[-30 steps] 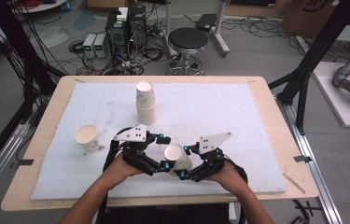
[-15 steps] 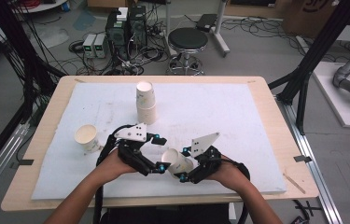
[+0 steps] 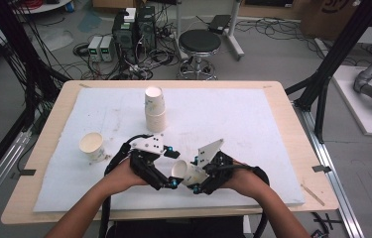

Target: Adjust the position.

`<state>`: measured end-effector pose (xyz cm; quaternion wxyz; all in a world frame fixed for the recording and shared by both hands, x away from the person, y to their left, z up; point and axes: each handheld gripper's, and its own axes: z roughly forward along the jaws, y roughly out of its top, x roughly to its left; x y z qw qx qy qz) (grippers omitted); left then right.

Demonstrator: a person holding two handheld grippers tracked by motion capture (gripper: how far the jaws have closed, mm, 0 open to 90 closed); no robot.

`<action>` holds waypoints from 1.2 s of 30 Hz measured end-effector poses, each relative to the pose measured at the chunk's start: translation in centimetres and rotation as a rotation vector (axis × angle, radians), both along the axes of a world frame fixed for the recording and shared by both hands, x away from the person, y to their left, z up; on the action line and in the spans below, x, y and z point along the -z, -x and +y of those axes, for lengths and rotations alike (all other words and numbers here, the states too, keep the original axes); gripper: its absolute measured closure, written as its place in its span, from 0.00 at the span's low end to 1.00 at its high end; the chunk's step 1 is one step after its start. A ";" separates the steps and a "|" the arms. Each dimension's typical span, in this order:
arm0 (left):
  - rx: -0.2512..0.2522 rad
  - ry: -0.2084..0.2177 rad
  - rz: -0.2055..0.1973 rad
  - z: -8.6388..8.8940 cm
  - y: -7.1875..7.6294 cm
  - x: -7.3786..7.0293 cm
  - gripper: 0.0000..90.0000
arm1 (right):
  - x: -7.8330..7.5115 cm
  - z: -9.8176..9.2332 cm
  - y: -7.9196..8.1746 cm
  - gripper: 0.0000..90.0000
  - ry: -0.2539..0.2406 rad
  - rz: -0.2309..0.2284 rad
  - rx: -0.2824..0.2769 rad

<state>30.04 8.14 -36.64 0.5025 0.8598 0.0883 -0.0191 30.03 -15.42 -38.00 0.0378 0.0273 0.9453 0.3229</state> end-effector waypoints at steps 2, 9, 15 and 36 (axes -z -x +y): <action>0.003 -0.005 0.002 -0.1 0.0 0.1 0.17 | -0.2 0.1 0.0 0.34 0.015 -0.002 -0.008; 0.017 -0.054 0.007 -0.7 -0.1 0.3 0.18 | -0.6 0.9 0.1 0.34 0.103 -0.013 -0.014; 0.032 -0.071 0.020 -1.1 -0.3 0.5 0.26 | -0.4 1.2 0.1 0.34 0.123 -0.016 -0.021; 0.015 -0.016 0.027 -0.4 -0.7 1.1 0.40 | -1.1 0.0 0.0 0.21 0.007 0.019 0.024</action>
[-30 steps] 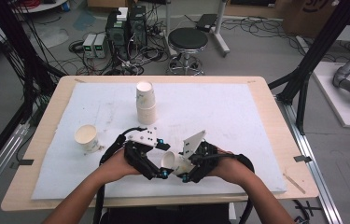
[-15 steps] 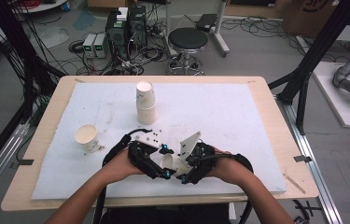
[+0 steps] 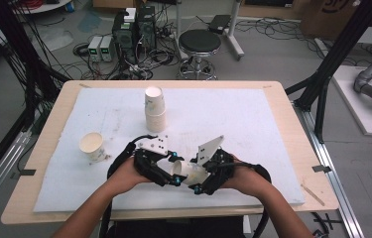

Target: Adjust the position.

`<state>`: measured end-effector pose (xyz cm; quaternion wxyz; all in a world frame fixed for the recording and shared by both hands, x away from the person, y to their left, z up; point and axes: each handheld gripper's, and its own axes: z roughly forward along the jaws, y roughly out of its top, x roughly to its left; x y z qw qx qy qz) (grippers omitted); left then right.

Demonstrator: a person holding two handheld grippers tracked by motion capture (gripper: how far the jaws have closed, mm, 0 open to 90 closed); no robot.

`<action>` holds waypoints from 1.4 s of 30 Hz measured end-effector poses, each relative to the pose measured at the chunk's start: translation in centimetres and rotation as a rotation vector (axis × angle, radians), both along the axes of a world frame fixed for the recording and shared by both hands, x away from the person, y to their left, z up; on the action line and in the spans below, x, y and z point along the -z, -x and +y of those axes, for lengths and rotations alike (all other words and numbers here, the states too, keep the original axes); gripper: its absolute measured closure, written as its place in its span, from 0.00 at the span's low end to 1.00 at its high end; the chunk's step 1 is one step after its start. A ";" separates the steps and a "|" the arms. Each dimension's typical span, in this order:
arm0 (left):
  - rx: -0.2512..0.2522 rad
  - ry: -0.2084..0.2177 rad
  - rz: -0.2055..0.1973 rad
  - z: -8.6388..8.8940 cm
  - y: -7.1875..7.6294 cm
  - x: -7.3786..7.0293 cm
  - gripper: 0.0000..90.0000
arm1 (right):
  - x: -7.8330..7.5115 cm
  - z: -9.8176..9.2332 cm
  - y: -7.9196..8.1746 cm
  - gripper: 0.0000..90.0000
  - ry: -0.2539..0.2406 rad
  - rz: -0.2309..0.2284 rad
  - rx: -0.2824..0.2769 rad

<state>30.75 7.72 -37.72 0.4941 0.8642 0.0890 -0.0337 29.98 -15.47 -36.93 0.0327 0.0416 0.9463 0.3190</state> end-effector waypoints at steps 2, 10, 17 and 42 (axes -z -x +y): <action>-0.011 0.030 0.006 0.3 0.0 0.3 0.40 | -0.1 -0.6 0.0 0.22 -0.048 0.001 0.010; -0.046 0.108 0.010 1.3 -0.1 1.2 0.40 | -0.5 -2.7 0.3 0.22 -0.200 -0.009 0.062; -0.067 0.161 0.008 1.8 0.0 1.8 0.40 | 0.3 -4.4 0.8 0.22 -0.333 -0.007 0.131; -0.073 0.317 -0.063 3.3 1.0 1.9 0.41 | 3.2 -7.5 1.9 0.22 -0.504 -0.003 0.187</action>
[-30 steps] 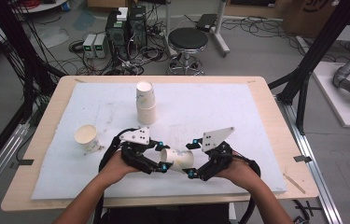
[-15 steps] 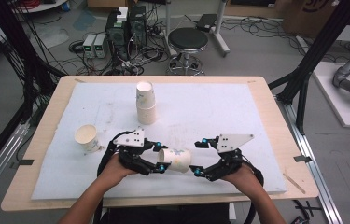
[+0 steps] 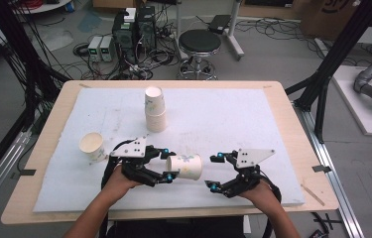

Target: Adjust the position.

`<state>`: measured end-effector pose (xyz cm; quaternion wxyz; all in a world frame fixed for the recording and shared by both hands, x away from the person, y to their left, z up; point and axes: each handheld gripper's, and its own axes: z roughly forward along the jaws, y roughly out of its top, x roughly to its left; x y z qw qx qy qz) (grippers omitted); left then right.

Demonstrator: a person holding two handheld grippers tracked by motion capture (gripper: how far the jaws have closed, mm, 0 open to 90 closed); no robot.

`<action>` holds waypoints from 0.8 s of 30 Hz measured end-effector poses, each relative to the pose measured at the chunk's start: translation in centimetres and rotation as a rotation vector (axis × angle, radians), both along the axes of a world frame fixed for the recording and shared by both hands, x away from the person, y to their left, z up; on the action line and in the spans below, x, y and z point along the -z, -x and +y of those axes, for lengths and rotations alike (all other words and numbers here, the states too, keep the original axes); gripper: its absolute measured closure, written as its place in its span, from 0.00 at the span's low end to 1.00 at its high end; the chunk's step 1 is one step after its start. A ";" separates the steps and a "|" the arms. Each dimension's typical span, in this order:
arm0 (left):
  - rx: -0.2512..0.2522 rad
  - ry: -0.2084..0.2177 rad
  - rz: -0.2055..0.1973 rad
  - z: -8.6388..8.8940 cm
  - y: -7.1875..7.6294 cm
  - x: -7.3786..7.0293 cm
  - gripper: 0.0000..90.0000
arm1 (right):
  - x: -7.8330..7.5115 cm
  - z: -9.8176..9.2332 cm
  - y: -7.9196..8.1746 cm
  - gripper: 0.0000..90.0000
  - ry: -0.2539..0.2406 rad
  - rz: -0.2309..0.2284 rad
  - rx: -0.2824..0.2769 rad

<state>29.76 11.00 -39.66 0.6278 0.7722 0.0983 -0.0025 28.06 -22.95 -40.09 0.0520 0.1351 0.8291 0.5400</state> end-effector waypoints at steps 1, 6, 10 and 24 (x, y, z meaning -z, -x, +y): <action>0.001 0.008 -0.004 0.0 0.1 0.0 0.41 | 0.0 0.0 0.0 0.22 -0.004 0.003 0.002; 0.024 0.033 -0.010 -0.2 0.3 -0.2 0.40 | 0.3 -0.1 0.0 0.22 -0.037 0.011 -0.021; 0.042 0.034 -0.020 -0.6 0.6 -0.3 0.40 | 0.4 0.2 -0.1 0.22 -0.056 0.020 -0.047; 0.092 0.082 -0.003 -1.3 0.7 -0.2 0.41 | 0.6 0.9 -0.4 0.27 -0.131 0.045 -0.128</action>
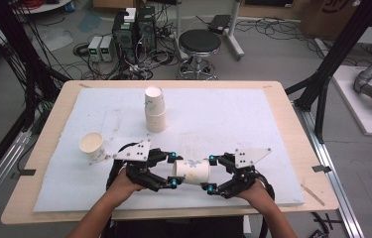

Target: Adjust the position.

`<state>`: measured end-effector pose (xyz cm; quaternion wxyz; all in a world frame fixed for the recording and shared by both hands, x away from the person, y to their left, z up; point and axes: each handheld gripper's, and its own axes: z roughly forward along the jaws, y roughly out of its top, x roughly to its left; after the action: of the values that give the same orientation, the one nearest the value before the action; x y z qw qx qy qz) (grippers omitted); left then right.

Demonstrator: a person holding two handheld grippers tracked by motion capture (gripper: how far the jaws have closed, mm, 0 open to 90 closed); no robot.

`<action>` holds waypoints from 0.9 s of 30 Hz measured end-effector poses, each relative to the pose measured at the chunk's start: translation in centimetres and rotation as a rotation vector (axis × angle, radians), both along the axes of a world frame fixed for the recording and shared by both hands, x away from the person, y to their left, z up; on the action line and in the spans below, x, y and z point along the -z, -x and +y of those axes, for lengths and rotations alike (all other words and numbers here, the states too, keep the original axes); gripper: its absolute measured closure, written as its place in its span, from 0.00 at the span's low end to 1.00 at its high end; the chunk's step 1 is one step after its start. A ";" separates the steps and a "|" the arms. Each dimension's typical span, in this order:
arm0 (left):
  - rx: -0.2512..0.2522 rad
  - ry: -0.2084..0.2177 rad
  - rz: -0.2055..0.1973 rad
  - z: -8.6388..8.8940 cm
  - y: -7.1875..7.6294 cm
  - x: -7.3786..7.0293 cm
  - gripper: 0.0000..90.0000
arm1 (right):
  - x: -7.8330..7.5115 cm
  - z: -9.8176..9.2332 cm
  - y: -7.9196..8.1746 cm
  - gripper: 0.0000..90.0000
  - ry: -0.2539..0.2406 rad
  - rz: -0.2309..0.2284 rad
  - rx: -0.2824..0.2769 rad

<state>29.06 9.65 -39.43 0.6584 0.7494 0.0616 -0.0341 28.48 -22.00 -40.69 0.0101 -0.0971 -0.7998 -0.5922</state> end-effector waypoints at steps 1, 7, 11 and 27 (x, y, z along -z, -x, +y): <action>0.000 0.010 0.002 0.0 0.0 0.0 0.41 | 0.0 0.0 0.0 0.27 -0.007 0.004 -0.001; 0.004 0.033 0.020 0.1 0.0 0.5 0.41 | 0.2 -0.3 -0.1 0.31 -0.061 0.016 -0.006; 0.002 0.035 0.022 0.2 0.0 0.6 0.41 | 0.2 -0.2 0.0 0.34 -0.060 0.004 -0.001; -0.071 -0.084 0.043 -0.1 0.0 0.0 0.17 | -0.2 -0.2 0.0 0.35 0.064 -0.022 0.033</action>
<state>29.06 9.52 -39.40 0.6257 0.7728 0.1037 -0.0240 28.47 -22.21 -40.47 -0.0117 -0.1043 -0.8168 -0.5672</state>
